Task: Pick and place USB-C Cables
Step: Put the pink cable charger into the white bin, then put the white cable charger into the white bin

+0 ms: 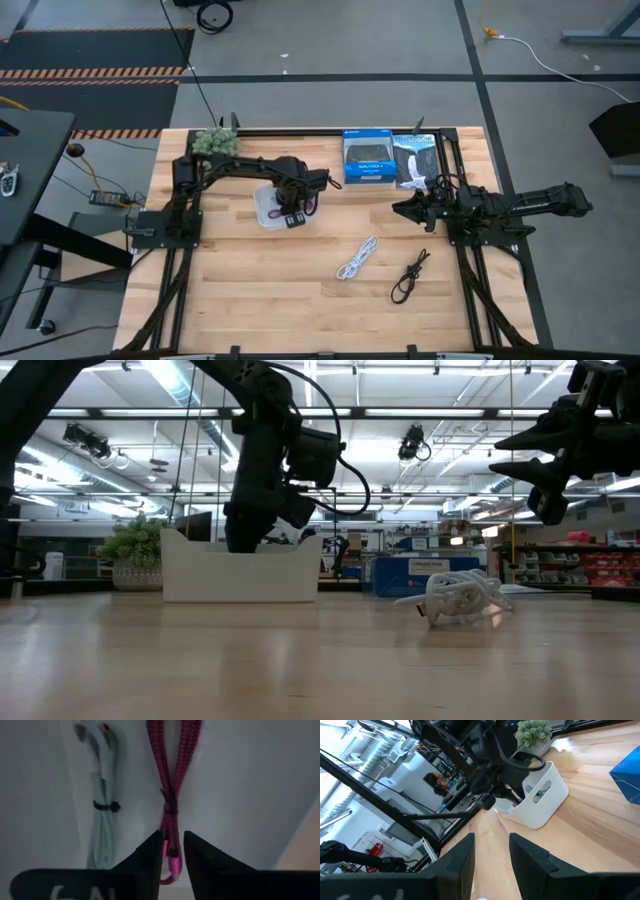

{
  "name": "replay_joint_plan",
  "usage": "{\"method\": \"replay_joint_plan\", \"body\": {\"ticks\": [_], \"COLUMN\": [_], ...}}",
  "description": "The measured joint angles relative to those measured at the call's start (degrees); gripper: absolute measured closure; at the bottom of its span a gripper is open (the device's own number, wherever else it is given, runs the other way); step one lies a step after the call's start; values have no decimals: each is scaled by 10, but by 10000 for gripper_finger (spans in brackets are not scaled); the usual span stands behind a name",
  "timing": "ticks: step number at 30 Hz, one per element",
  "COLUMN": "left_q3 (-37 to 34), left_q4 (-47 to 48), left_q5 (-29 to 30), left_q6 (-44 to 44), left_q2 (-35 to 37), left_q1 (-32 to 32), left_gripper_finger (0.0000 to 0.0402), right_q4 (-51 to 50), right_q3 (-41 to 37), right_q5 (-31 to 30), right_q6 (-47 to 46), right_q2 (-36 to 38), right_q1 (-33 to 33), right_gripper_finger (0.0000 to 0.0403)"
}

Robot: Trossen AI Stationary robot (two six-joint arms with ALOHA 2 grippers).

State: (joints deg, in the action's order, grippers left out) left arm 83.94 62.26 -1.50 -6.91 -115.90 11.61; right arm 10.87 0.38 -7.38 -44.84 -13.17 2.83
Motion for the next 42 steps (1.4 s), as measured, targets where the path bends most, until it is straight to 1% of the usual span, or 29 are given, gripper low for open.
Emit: {"method": "replay_joint_plan", "body": {"ticks": [5, 13, 17, 24, 28, 30, 33, 35, 37, 42], "left_q3": [0, 1, 19, 79, 133, 160, 197, 214, 223, 224], "left_q4": [12, 16, 20, 26, 39, 40, 38, 17, -10, -122], "left_q5": [-1, 1, 13, 17, 19, 32, 72, 83, 79, 73], "left_q6": [-9, -4, -3, -22, -62, -75, -75, -75, -78, -106], "left_q2": [0, 0, 0, 9, 10, 10, 10, 10, 10, 8], "left_q1": [-9, -9, -9, -18, -30, -40, -57, -66, -76, -105], "left_gripper_finger": [296, 295, 295, 295, 295, 295, 294, 294, 294, 294], "right_q4": [0, 0, 0, 0, 1, 2, 2, 3, 2, 2], "right_q3": [0, 0, 0, 0, 0, 0, 0, 0, 0, 0], "right_q5": [0, 0, 0, 0, 0, 0, 0, 0, 0, 0], "right_q6": [0, 0, 0, 0, 0, 0, 0, 0, 0, 0], "right_q2": [0, 0, 0, 0, 0, 0, 0, 0, 0, 0], "right_q1": [0, 0, 0, 0, 0, 0, 0, 0, 0, 0], "right_gripper_finger": [275, 275, 275, 275, 275, 275, 275, 275, 275, 275]}}
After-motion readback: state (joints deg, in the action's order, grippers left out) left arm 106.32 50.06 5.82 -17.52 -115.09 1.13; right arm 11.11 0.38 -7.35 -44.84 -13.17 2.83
